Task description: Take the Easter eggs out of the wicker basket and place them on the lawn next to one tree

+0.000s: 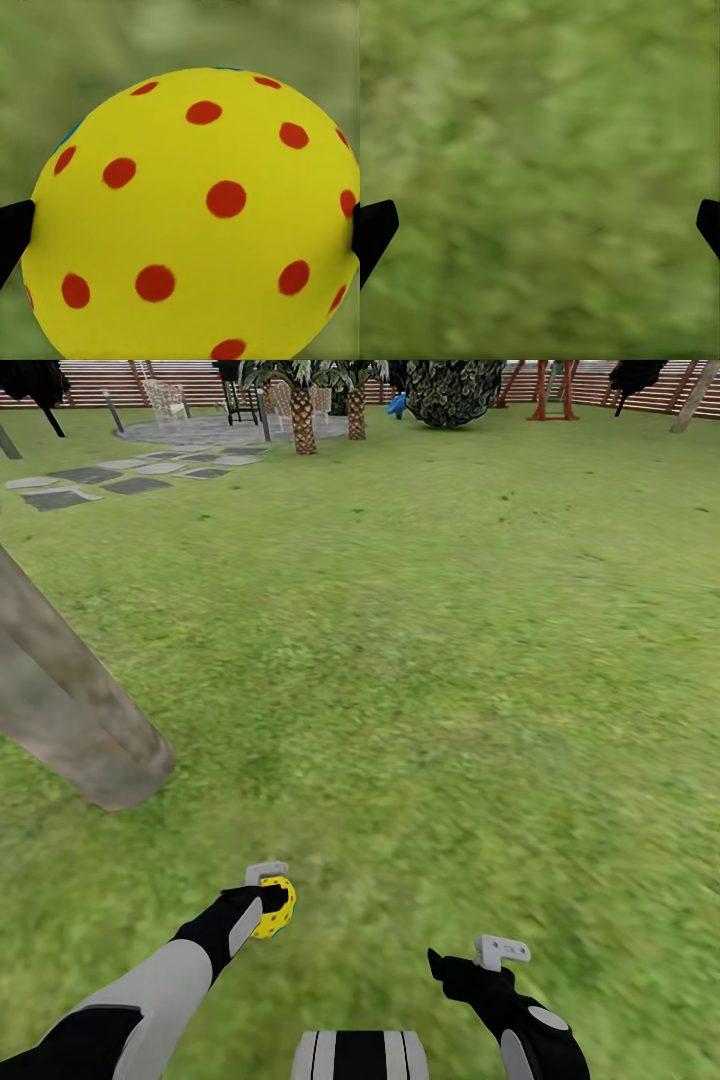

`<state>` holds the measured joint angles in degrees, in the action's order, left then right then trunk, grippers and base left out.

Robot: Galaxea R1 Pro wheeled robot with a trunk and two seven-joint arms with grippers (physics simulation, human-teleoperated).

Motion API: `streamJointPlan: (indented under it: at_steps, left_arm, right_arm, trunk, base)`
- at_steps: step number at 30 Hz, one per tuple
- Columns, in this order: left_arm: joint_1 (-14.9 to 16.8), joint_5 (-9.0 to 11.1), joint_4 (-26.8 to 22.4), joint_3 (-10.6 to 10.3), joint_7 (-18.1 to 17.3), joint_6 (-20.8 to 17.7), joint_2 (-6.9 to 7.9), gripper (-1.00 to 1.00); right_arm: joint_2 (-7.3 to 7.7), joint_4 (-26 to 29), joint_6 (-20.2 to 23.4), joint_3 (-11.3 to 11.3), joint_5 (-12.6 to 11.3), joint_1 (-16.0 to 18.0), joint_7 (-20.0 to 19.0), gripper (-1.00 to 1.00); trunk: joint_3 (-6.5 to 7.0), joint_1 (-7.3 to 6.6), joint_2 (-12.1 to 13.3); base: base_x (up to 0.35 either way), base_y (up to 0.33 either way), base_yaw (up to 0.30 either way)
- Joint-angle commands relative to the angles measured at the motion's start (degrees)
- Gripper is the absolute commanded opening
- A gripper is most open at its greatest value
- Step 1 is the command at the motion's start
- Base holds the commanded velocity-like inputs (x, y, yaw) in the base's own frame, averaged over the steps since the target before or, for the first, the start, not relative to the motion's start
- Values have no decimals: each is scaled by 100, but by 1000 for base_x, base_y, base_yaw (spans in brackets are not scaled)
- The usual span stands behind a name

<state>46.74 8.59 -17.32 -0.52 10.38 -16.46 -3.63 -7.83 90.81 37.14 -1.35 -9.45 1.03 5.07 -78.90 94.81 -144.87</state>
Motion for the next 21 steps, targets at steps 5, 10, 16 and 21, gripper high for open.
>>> streamJointPlan:
  at_steps: [5, 10, 16, 21]
  left_arm:
    - [-5, 20, 290, -1, 39, -39, -2, 100]
    - [-6, 23, 291, -1, 35, -41, -6, 100]
    - [-6, 25, 290, -1, 32, -41, -7, 100]
    - [-7, 28, 292, -8, 26, -43, -7, 100]
  right_arm:
    - [0, 8, 21, -6, -59, 2, 53, 100]
    - [0, 7, 21, -6, -57, 2, 59, 100]
    - [0, 7, 21, -6, -57, 2, 54, 100]
    - [0, 7, 21, -6, -58, 2, 57, 100]
  trunk:
    - [-4, 1, 0]
    - [106, -12, 6]
    - [239, -28, 14]
    - [350, -40, 21]
  base:
    - [0, 0, 0]
    - [0, 0, 0]
    - [0, 0, 0]
    - [0, 0, 0]
